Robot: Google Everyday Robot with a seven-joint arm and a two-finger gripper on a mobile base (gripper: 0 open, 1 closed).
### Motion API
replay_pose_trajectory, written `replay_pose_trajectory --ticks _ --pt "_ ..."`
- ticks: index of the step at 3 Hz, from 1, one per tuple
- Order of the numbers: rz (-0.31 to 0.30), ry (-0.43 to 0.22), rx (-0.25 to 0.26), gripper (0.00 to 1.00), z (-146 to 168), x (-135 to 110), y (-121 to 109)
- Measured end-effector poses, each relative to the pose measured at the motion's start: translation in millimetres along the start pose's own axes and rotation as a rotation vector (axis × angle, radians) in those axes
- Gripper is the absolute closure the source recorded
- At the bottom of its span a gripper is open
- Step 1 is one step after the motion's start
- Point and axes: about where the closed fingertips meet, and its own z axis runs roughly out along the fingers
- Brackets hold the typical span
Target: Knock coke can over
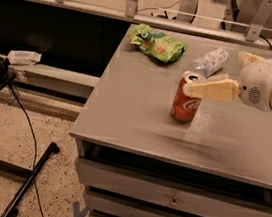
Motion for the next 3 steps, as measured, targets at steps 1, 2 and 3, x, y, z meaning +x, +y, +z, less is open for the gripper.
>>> replay_pose_trajectory --ticks 1,2,3 --pt "-0.011 -0.114 0.089 0.00 19.3 3.8 -11.1" --pt "-0.074 -0.126 0.061 0.00 26.5 -14.5 7.7" --pt "-0.062 -0.122 0.067 0.00 24.4 -11.9 4.3"
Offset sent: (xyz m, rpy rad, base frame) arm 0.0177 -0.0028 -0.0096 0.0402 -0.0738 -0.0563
